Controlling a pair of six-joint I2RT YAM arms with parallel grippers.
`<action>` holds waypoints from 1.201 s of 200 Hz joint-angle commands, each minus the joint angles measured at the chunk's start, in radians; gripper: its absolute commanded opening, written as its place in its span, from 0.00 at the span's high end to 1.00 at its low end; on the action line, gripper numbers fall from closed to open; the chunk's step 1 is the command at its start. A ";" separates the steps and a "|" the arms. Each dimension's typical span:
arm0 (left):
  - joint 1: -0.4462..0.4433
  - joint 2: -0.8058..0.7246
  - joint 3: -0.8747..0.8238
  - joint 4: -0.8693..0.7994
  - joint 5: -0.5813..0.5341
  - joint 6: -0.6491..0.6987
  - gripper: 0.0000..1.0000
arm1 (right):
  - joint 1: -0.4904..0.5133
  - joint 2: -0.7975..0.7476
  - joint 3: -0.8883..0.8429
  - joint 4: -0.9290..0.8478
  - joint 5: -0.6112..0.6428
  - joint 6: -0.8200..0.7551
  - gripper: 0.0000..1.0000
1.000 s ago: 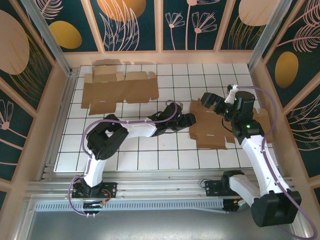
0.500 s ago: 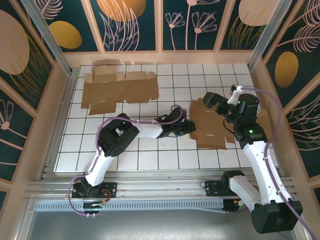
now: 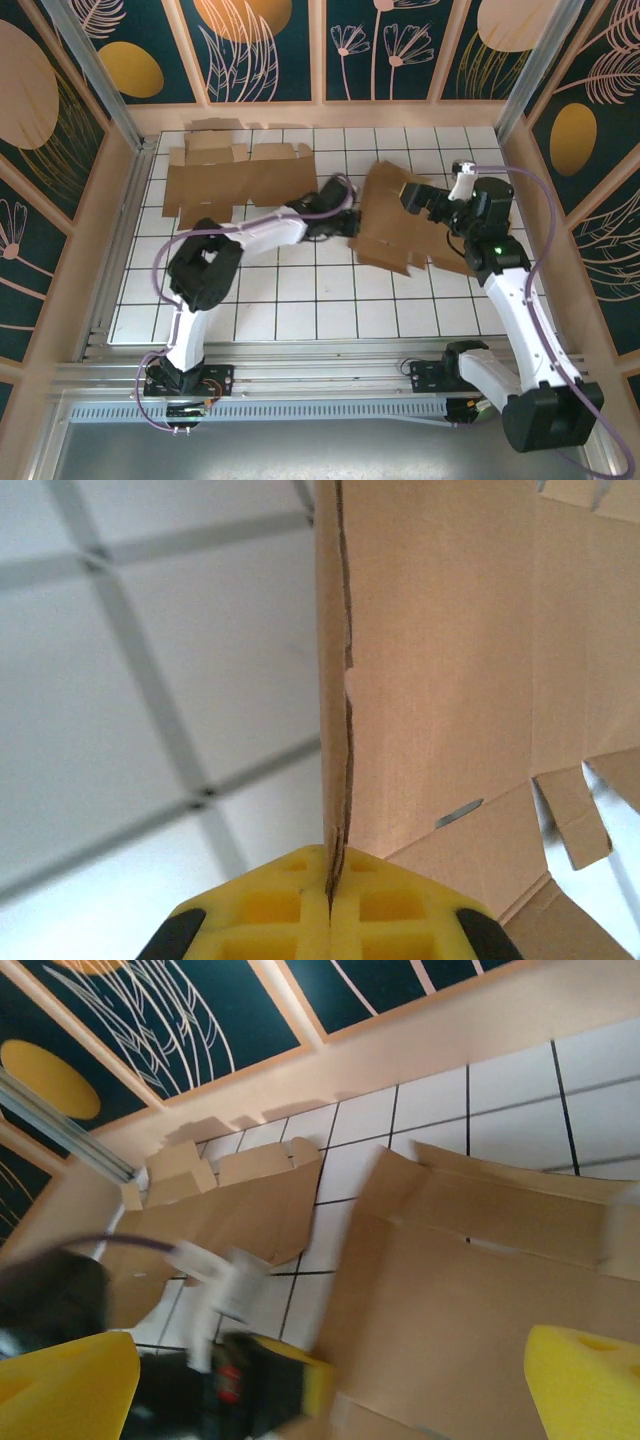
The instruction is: Fold the paper box
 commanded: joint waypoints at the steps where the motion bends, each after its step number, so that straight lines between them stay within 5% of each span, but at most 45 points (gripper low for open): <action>1: 0.029 -0.108 0.025 -0.267 -0.173 0.365 1.00 | 0.008 0.061 0.023 0.131 -0.064 -0.289 0.01; 31: 0.033 -0.205 -0.022 -0.329 -0.183 0.522 1.00 | 0.017 0.177 -0.004 0.301 -0.167 -0.646 0.01; 78: 0.063 -0.312 -0.081 -0.364 -0.214 0.626 1.00 | 0.028 0.561 0.265 0.076 -0.317 -1.092 0.02; 119: 0.065 -0.353 -0.083 -0.348 -0.207 0.634 1.00 | 0.066 0.691 0.363 0.123 -0.422 -1.117 0.11; 145: 0.066 -0.355 -0.079 -0.323 -0.229 0.646 1.00 | 0.076 0.733 0.345 0.196 -0.399 -1.067 0.40; 191: 0.066 -0.352 -0.021 -0.292 -0.313 0.668 1.00 | 0.110 0.710 0.234 0.454 -0.231 -0.951 0.70; 218: 0.064 -0.378 -0.008 -0.240 -0.350 0.696 1.00 | 0.120 0.689 0.221 0.540 -0.215 -0.861 0.99; 227: 0.065 -0.396 -0.015 -0.215 -0.354 0.705 1.00 | 0.120 0.677 0.204 0.593 -0.210 -0.823 1.00; 240: 0.065 -0.432 -0.031 -0.172 -0.368 0.706 0.79 | 0.121 0.652 0.153 0.716 -0.195 -0.758 1.00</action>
